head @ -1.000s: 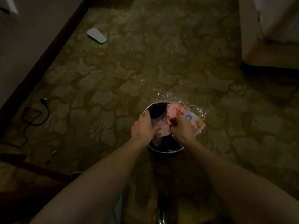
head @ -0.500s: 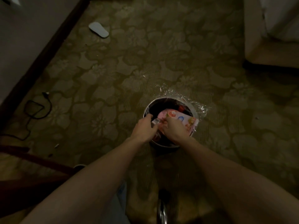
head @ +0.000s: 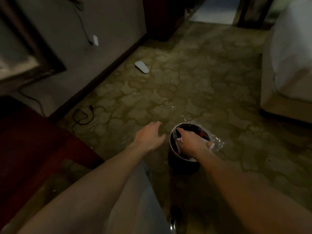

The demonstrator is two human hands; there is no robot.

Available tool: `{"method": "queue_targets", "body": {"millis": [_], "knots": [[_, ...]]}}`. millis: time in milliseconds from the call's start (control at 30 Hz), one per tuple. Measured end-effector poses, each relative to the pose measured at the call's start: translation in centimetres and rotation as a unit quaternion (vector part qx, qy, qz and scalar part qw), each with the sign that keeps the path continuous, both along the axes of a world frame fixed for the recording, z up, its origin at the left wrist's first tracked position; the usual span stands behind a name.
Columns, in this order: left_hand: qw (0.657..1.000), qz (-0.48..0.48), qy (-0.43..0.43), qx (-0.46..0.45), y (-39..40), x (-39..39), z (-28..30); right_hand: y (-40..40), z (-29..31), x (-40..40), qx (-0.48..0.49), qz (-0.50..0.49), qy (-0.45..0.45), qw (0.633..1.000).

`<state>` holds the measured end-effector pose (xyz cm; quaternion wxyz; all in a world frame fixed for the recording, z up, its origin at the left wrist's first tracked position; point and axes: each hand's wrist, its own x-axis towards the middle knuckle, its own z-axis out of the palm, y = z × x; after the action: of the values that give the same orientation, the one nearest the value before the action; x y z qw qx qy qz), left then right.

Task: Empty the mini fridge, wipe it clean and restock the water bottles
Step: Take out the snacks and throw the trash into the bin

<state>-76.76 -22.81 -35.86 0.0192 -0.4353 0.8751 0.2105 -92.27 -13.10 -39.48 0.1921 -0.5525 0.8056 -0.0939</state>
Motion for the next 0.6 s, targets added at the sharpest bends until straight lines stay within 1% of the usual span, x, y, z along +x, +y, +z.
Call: {"method": "queue_targets", "body": {"millis": [167, 333, 467, 600], "knots": [[0.996, 0.050, 0.044, -0.059, 1.7, 7.3, 6.5, -1.0, 7.5, 6.0, -0.076, 0.069, 0.007, 0.995], [0.988, 0.098, 0.050, -0.110, 3.4, 14.5, 12.9, -1.8, 14.5, 13.4, -0.162, 0.136, 0.011, 0.977], [0.978, 0.144, 0.083, -0.124, 4.9, 19.7, 17.1, -2.1, 18.9, 18.8, -0.197, 0.195, 0.038, 0.960], [0.967, 0.172, 0.105, -0.155, 6.9, 24.6, 20.8, -2.1, 22.4, 23.5, -0.225, 0.228, 0.045, 0.946]]}}
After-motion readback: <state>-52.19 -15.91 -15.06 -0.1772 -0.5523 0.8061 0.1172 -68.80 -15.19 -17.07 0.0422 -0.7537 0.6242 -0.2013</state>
